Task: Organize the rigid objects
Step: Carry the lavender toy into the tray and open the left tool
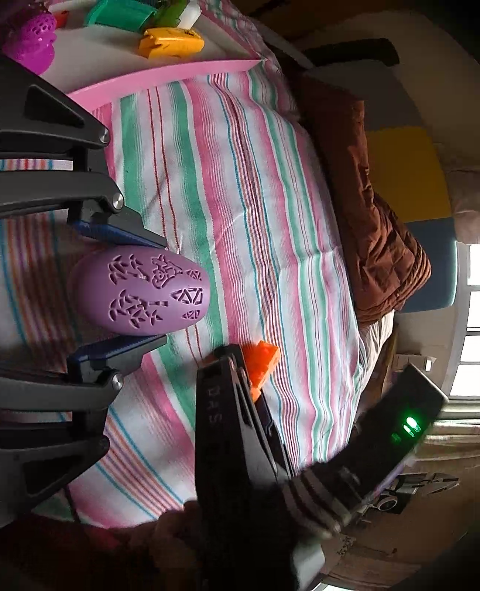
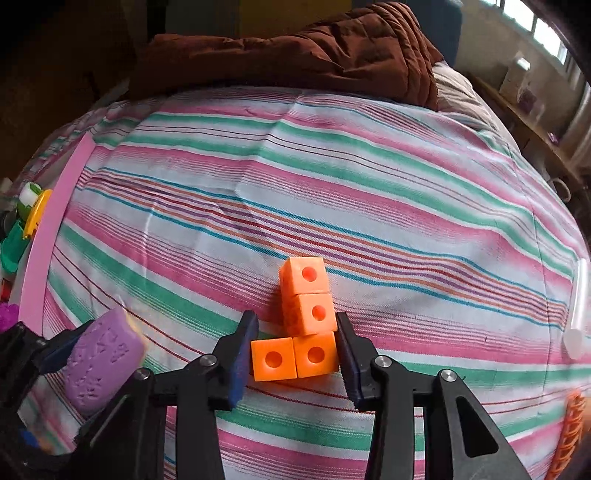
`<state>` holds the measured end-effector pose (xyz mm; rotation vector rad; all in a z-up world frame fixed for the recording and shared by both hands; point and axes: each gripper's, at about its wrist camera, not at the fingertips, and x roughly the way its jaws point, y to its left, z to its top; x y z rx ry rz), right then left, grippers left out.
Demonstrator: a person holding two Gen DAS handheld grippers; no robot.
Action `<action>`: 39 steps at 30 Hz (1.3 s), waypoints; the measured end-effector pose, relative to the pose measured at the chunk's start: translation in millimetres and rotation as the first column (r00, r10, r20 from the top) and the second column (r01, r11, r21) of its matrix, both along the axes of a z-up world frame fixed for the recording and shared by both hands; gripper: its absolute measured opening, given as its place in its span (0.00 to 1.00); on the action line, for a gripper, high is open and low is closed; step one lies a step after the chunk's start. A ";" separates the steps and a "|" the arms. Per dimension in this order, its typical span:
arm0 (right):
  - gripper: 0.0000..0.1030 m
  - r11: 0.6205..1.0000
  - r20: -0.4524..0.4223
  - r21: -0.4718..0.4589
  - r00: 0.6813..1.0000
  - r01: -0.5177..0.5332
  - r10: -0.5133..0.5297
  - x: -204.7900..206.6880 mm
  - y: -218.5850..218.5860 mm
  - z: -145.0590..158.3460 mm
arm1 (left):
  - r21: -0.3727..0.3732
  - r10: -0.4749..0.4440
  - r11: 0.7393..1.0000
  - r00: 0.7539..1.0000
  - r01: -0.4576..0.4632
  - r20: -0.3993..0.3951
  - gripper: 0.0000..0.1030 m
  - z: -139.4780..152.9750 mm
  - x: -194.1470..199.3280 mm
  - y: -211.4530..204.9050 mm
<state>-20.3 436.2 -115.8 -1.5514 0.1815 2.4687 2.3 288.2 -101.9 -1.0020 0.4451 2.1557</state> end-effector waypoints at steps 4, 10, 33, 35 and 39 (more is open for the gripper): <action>0.41 1.000 -0.006 0.025 1.000 -0.017 0.017 -1.3 -2.4 -0.3 | 0.026 -0.009 1.000 1.000 0.009 0.005 0.43 13.5 8.6 -10.2; 0.41 0.997 -0.011 0.068 0.999 -0.040 0.041 -0.7 -8.2 0.1 | 0.067 -0.028 0.997 1.000 0.027 0.005 0.43 37.5 22.2 -28.8; 0.40 0.990 -0.005 0.127 0.998 -0.061 0.062 -1.4 -15.6 0.5 | 0.190 0.484 0.853 0.873 -0.486 0.056 0.43 92.3 -49.8 -259.3; 0.40 0.989 -0.004 0.135 0.998 -0.065 0.066 -1.6 -16.9 0.6 | 0.187 0.530 0.822 0.842 -0.538 0.097 0.43 85.9 -59.3 -278.3; 0.41 0.989 -0.004 0.133 0.998 -0.065 0.066 -2.0 -15.9 0.5 | 0.180 0.566 0.794 0.814 -0.581 0.132 0.43 77.9 -68.2 -295.1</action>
